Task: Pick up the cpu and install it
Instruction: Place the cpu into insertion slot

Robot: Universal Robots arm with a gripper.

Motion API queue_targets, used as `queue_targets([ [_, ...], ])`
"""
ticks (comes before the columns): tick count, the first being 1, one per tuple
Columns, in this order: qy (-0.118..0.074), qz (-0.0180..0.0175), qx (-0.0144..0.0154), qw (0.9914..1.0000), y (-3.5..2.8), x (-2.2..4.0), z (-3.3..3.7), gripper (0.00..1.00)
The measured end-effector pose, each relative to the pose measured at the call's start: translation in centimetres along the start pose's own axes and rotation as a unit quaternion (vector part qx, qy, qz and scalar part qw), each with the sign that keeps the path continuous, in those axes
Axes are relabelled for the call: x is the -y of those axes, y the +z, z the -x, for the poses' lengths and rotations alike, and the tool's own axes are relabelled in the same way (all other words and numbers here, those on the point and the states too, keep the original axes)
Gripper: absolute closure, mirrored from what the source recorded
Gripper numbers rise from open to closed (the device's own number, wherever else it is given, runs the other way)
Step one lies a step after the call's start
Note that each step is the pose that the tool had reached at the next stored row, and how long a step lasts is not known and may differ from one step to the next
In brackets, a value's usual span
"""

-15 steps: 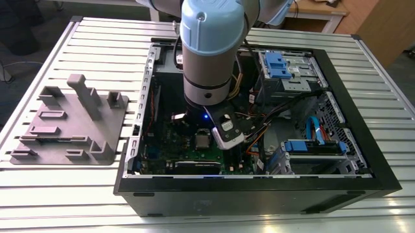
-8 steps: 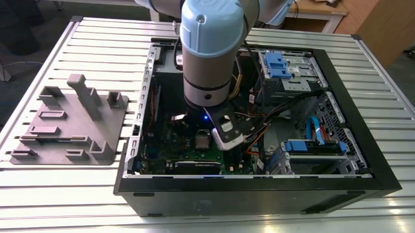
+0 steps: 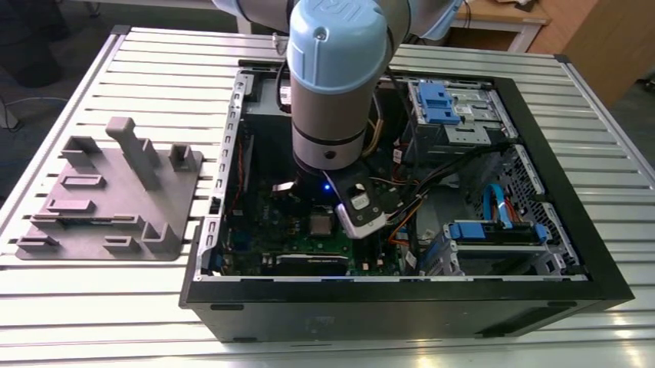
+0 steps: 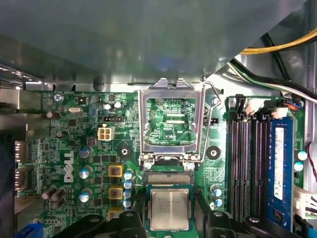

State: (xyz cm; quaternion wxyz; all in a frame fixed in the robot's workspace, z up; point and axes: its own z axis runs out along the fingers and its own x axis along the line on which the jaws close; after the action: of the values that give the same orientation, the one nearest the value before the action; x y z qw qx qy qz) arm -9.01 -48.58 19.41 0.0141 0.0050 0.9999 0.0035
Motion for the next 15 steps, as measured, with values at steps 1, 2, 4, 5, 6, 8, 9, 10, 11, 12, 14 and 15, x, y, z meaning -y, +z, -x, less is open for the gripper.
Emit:
queue_targets([
  [1,0.000,0.0000,0.0000,1.00000,0.00,0.00,0.00,0.53],
  [2,0.000,-0.0002,-0.0001,1.00000,-0.01,-0.06,0.00,0.53],
  [4,0.000,0.0002,0.0000,1.00000,0.02,-0.13,0.01,0.53],
  [5,0.000,0.0001,-0.0001,1.00000,0.03,-0.13,0.00,0.53],
  [6,0.000,0.0003,0.0000,1.00000,0.11,-0.13,0.00,0.53],
  [8,0.000,0.0000,-0.0001,1.00000,0.32,-0.13,-0.01,0.53],
  [9,0.000,0.0005,0.0000,1.00000,0.34,-0.15,-0.01,0.53],
  [10,0.000,0.0006,0.0000,1.00000,0.34,-0.15,-0.01,0.53],
  [11,0.000,0.0005,0.0000,1.00000,0.34,-0.16,-0.01,0.53],
  [12,0.000,0.0006,0.0000,1.00000,0.34,-0.19,-0.01,0.53],
  [14,0.000,0.0004,-0.0001,1.00000,0.35,-0.19,-0.01,0.53],
  [15,0.000,0.0005,0.0000,1.00000,0.39,-0.19,0.00,0.53],
])
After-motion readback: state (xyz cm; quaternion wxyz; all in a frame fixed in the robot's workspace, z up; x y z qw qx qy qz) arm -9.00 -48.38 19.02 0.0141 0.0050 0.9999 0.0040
